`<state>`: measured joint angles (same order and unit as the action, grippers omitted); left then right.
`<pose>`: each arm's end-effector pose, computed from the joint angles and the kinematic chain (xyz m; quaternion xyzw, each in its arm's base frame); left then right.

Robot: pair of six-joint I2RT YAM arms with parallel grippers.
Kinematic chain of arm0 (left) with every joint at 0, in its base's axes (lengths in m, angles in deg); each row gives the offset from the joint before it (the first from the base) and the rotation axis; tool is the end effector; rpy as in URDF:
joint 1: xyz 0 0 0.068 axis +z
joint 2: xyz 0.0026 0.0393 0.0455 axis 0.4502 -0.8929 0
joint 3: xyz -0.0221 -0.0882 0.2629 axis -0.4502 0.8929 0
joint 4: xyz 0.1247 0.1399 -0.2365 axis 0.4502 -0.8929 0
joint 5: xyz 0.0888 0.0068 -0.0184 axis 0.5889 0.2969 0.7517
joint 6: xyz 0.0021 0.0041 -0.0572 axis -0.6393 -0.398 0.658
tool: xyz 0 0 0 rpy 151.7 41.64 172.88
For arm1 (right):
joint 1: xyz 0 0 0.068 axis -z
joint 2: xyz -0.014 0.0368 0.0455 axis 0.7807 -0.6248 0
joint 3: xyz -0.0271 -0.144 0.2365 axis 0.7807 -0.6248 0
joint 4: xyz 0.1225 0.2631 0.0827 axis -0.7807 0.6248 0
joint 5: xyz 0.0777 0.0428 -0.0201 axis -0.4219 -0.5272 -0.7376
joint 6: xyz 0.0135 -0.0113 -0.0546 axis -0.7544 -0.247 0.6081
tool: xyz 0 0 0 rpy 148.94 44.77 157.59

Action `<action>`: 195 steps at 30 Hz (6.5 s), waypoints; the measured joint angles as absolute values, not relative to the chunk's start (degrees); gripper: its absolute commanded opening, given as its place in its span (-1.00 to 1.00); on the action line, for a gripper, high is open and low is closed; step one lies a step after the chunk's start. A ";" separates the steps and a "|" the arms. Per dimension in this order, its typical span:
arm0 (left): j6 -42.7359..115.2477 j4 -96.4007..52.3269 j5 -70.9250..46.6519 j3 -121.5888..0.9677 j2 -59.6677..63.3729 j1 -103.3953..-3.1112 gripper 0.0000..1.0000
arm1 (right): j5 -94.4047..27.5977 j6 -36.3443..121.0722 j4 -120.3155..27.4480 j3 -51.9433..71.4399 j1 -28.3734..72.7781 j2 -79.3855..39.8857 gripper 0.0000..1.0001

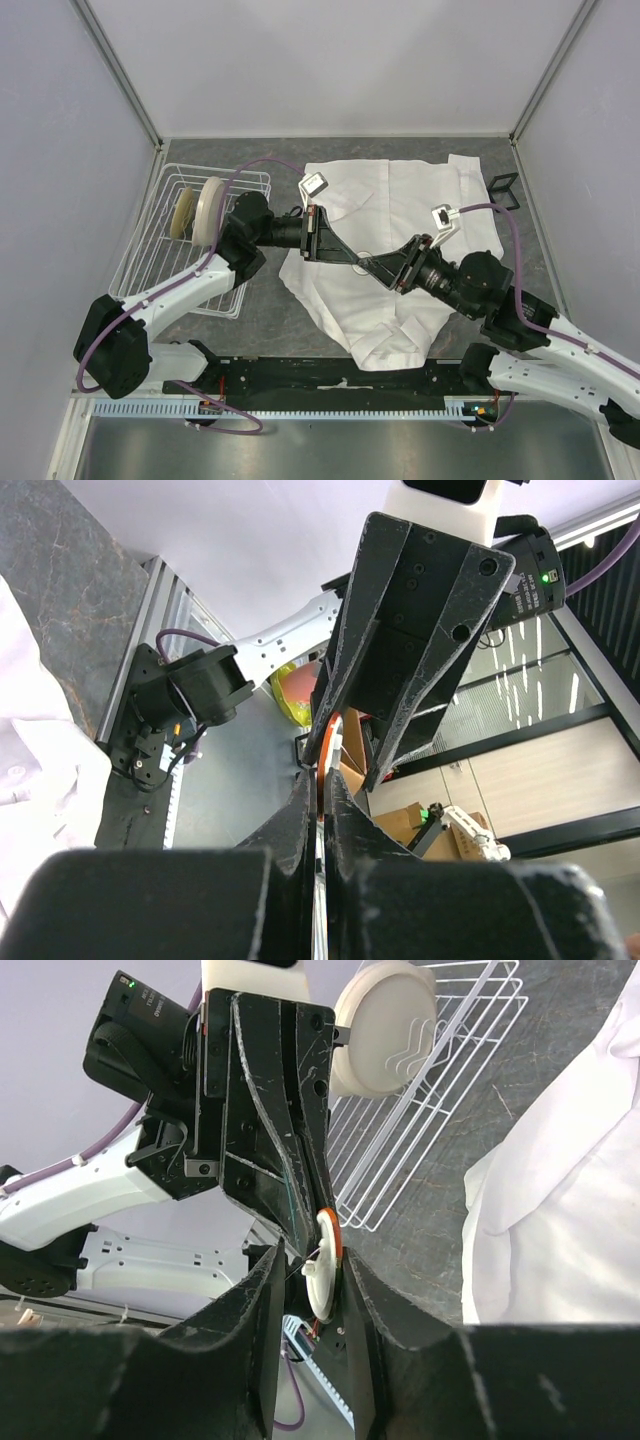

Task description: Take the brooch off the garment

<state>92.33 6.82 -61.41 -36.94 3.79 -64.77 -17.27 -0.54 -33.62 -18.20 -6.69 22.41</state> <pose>0.2349 -0.2272 0.3169 0.1969 0.6571 -0.7143 0.1385 0.1106 0.1658 0.3767 -0.0030 0.7349 0.5139 0.4426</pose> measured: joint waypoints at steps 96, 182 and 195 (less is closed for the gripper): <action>103.28 -6.97 -54.83 -39.58 7.57 -64.27 -0.96 | -13.60 5.61 -44.72 -21.77 -6.47 20.03 -0.10; 59.35 -37.72 -50.46 -44.32 9.43 -59.75 0.86 | 25.28 44.42 -18.30 24.44 53.81 -51.24 -1.00; 58.00 -37.79 -50.49 -44.32 7.20 -60.38 0.85 | 23.03 47.03 -22.89 26.23 56.67 -59.55 -1.00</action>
